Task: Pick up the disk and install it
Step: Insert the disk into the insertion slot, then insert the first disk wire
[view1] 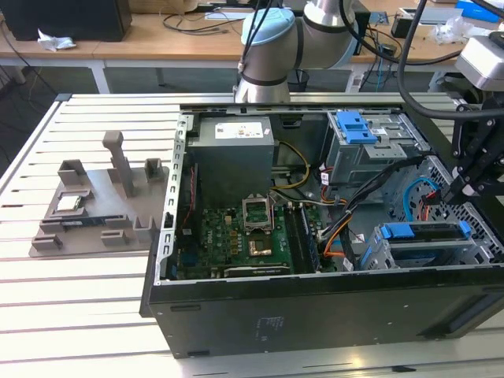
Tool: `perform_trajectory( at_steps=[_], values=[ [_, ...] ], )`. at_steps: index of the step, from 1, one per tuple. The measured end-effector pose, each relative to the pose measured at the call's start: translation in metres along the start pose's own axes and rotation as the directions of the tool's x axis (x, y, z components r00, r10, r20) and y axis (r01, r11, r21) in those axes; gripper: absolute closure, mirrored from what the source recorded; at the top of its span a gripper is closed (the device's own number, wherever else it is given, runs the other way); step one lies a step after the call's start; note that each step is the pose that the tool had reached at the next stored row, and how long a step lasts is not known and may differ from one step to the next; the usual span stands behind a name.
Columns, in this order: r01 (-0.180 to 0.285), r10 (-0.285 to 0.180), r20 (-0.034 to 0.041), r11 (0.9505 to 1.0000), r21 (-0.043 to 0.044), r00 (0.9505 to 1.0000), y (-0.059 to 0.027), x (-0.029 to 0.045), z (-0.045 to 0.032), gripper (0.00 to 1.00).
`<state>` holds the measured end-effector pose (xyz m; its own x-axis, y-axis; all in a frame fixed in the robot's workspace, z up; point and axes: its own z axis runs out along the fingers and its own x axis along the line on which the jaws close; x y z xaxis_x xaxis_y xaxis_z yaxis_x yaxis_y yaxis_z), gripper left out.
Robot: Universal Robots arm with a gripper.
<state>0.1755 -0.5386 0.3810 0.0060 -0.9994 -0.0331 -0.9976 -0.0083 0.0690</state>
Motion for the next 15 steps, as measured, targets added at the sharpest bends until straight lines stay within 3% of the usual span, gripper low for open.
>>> perform_trajectory(
  at_steps=[7,13,15],
  values=[
    [0.0,0.0,-0.0002,1.0,0.0,1.0,0.0,-0.0001,0.0,0.89],
    [0.0,0.0,-0.0004,1.0,-0.0001,1.0,-0.0004,-0.0001,0.0,0.64],
    [0.0,0.0,-0.0005,1.0,-0.0012,1.0,-0.0112,0.0,-0.0002,0.64]
  ],
)
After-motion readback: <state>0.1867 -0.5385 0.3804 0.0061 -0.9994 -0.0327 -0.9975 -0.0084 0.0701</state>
